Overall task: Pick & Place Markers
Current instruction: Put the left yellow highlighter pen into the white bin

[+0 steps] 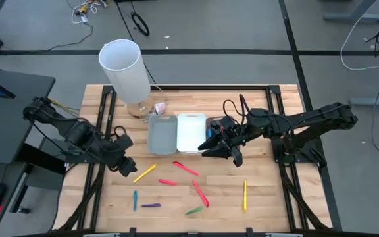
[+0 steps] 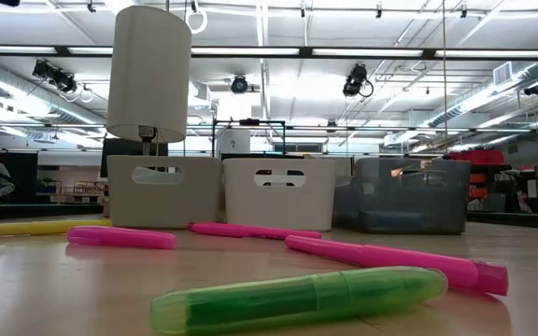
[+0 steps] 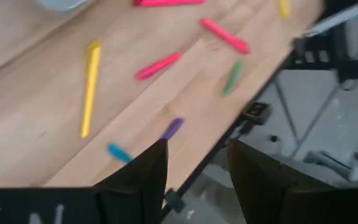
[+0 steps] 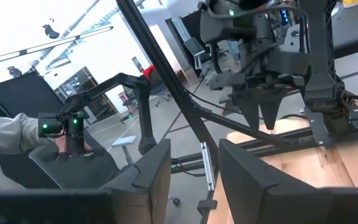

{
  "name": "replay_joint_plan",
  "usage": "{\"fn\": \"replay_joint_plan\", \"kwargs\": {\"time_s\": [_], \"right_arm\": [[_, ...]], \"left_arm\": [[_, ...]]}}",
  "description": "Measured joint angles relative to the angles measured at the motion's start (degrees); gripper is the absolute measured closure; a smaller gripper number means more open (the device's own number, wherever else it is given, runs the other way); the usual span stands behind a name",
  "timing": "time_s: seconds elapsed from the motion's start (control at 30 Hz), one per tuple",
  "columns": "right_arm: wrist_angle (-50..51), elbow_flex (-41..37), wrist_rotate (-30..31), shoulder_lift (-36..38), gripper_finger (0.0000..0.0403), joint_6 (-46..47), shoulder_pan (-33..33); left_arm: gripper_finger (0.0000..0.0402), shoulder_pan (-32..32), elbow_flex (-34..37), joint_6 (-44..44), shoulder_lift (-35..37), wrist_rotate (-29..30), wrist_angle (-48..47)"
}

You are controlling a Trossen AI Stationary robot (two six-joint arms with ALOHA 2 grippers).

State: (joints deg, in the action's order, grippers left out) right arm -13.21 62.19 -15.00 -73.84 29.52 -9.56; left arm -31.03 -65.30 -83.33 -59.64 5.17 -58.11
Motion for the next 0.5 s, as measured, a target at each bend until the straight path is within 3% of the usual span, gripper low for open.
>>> {"fn": "replay_joint_plan", "kwargs": {"time_s": [0.27, 0.5], "right_arm": [[0.4, 0.0, 0.0, 0.0, 0.0269, 0.0, 0.0], [0.6, 0.0, 0.0, 0.0, 0.0269, 0.0, 0.0]], "left_arm": [[0.0273, 0.0, 0.0, 1.7, -4.6, -6.9, -4.9], [0.0268, 0.0, 0.0, 7.1, -6.9, -8.2, -5.0]]}}
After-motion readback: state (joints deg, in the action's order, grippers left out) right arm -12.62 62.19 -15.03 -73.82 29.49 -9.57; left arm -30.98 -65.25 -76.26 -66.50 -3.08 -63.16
